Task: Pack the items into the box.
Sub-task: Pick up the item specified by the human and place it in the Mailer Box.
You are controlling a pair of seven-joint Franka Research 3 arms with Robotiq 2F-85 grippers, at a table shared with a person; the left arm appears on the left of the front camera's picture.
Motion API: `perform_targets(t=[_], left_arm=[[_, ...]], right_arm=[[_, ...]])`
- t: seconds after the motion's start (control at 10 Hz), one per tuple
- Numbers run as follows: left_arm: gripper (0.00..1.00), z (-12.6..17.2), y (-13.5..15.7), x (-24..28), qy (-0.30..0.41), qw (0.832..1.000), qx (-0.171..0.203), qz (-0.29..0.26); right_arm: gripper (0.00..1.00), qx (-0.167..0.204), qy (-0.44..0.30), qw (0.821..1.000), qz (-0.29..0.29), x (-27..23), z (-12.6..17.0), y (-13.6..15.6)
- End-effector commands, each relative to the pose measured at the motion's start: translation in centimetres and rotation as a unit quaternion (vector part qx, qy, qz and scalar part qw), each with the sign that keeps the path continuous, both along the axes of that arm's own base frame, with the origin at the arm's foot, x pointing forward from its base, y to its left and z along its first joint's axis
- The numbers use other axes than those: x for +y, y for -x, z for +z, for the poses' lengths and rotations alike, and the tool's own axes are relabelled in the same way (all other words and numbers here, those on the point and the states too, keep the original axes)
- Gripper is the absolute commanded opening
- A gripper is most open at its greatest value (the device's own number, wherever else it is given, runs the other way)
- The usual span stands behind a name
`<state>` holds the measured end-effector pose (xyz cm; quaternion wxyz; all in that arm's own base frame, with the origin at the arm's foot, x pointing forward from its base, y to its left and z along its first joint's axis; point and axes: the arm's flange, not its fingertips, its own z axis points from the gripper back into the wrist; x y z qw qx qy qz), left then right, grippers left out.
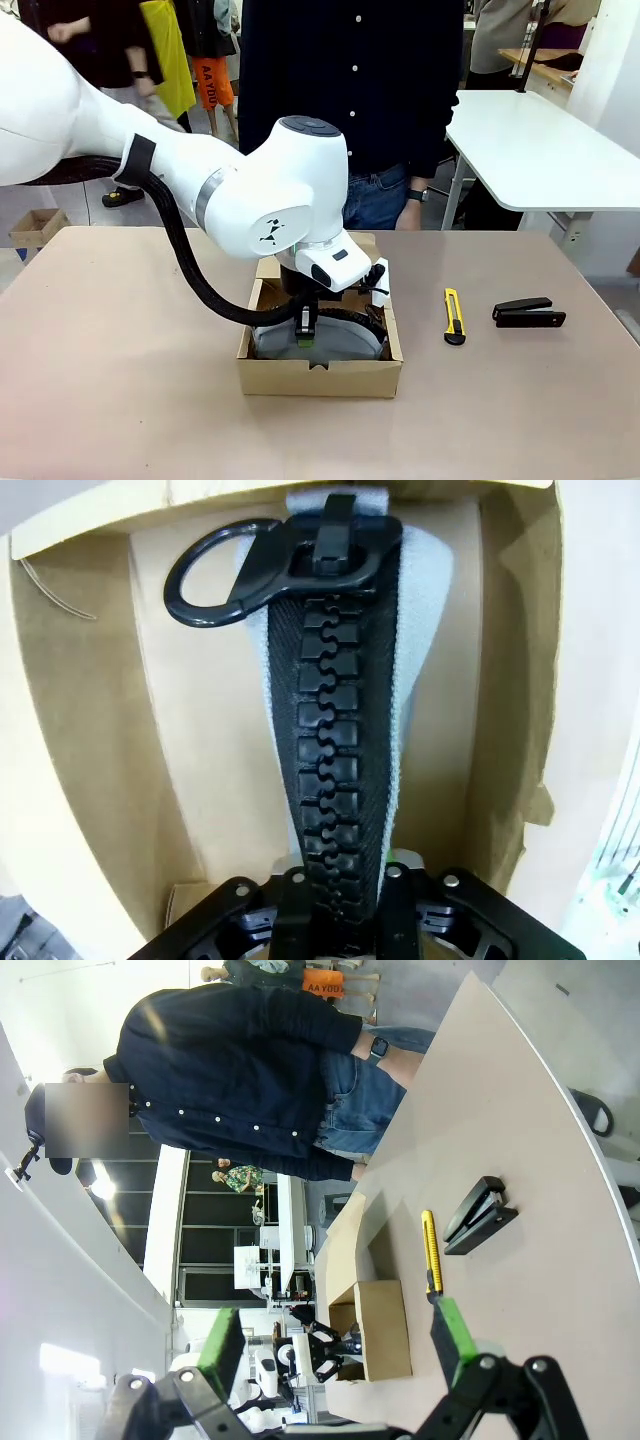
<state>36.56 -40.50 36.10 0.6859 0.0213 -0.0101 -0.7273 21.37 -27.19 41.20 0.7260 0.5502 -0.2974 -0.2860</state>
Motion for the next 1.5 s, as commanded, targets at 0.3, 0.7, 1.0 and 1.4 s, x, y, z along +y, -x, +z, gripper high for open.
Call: perform_targets(t=[0.3,0.7,1.0,1.4], left_arm=[[1.00,1.5,0.0,0.5,0.013,1.000,-0.011,0.017],[1.00,3.1,0.1,2.0,0.040,0.999,-0.012,0.011],[1.00,5.2,0.2,3.8,0.074,0.997,-0.014,0.009],[1.00,11.7,-0.7,14.5,0.321,0.926,0.086,0.180]], right_arm=[[1.00,-0.020,0.002,1.000,-0.004,-0.1,0.2,-0.3],[1.00,-0.020,0.002,1.000,-0.004,-0.1,0.2,-0.3],[1.00,-0.020,0.002,1.000,-0.004,-0.1,0.2,-0.3],[1.00,-0.020,0.002,1.000,-0.004,-0.1,0.2,-0.3]])
